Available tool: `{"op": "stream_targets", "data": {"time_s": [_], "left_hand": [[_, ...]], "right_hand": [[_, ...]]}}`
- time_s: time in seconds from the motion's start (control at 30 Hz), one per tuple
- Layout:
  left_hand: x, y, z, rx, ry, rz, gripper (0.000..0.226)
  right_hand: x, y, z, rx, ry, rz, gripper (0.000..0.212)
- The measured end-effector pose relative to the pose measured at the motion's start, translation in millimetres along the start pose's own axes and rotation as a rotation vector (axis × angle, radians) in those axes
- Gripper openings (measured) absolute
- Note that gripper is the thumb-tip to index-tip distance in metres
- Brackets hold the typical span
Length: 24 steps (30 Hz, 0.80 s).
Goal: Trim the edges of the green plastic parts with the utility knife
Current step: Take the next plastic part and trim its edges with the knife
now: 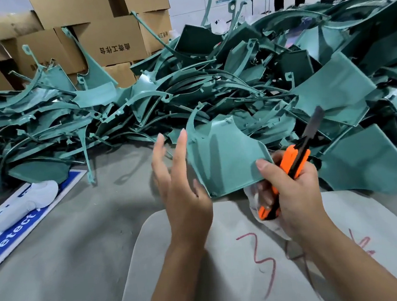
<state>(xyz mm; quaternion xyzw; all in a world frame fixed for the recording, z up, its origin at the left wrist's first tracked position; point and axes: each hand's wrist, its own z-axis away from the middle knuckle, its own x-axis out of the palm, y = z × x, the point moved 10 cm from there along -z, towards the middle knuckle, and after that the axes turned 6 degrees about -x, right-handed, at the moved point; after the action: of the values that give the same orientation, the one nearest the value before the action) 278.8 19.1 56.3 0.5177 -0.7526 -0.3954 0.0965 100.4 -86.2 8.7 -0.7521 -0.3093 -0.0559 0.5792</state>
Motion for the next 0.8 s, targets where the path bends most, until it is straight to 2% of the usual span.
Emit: {"op": "stream_targets", "data": {"time_s": [0.1,0.2,0.3,0.4,0.53,0.6,0.67,0.73,0.8], "left_hand": [[-4.8,8.1,-5.1,0.142,0.023,-0.215,0.085],[-16.3,12.2,-8.1,0.201,0.096,-0.284,0.054],[-30.4,24.6,-6.4,0.282,0.165,-0.167,0.058],[-46.0,33.0,-1.2,0.372,0.259,-0.052,0.022],[-61.8,41.6,-0.8,0.36,0.308,0.072,0.009],[-74.5,36.2,-0.8,0.256,0.426,0.118,0.008],[-78.3,9.7,-6.9,0.022,0.46,0.415,0.018],[-60.9,-25.7,-12.2,-0.301,0.38,0.681,0.015],[-26.3,-55.9,-7.4,-0.611,0.21,0.852,0.012]], "right_hand": [[-4.7,-6.6,-6.3,0.048,0.013,-0.179,0.021],[5.7,-10.7,-8.3,0.133,-0.125,-0.375,0.026],[13.7,-6.3,-3.5,0.207,-0.235,-0.36,0.032],[25.5,-3.4,3.8,0.215,-0.378,-0.315,0.048],[37.3,3.9,9.4,0.314,-0.422,-0.431,0.065],[36.6,12.0,8.6,0.352,-0.382,-0.391,0.066],[32.7,26.4,10.1,0.424,-0.326,-0.257,0.069],[29.3,39.2,13.0,0.508,-0.287,-0.16,0.07],[18.6,49.7,12.5,0.558,-0.202,-0.065,0.06]]}}
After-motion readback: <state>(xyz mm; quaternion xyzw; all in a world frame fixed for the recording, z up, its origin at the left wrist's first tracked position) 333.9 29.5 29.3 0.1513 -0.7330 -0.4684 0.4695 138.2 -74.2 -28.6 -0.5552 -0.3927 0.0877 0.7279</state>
